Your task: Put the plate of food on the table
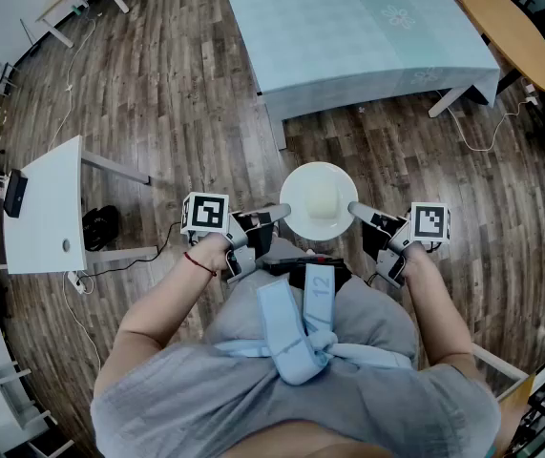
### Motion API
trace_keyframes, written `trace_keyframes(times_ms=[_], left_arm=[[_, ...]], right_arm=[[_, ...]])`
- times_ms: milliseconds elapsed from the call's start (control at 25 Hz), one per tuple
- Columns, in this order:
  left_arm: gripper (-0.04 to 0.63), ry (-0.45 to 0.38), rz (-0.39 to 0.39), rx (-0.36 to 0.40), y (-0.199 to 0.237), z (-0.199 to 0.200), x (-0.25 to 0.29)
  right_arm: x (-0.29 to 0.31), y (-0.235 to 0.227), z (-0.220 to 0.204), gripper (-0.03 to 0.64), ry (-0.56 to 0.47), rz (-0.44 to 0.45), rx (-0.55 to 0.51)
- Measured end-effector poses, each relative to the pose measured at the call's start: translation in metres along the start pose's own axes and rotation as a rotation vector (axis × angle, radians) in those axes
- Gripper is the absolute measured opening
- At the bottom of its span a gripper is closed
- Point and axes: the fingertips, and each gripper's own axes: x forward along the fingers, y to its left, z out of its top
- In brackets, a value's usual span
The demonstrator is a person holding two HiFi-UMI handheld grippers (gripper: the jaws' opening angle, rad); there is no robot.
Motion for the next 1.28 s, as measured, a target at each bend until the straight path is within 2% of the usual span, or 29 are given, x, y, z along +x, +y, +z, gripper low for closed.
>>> trace_keyframes(times_ms=[560, 760, 1280], left_arm=[[0.028, 0.008, 0.008, 0.013, -0.0005, 0.0001, -0.0009], [0.028, 0.012, 0.000, 0.016, -0.0018, -0.0002, 0.0000], [0.028, 0.013, 0.004, 0.009, -0.0013, -0.0012, -0.0010]], right_arm=[[0.0018, 0.0035, 0.0004, 0.038, 0.009, 0.016, -0.012], [0.0012, 0.0014, 0.0016, 0.038, -0.009, 0.044, 0.024], [0.0006, -0.0033, -0.0004, 0.038, -0.020, 0.025, 0.048]])
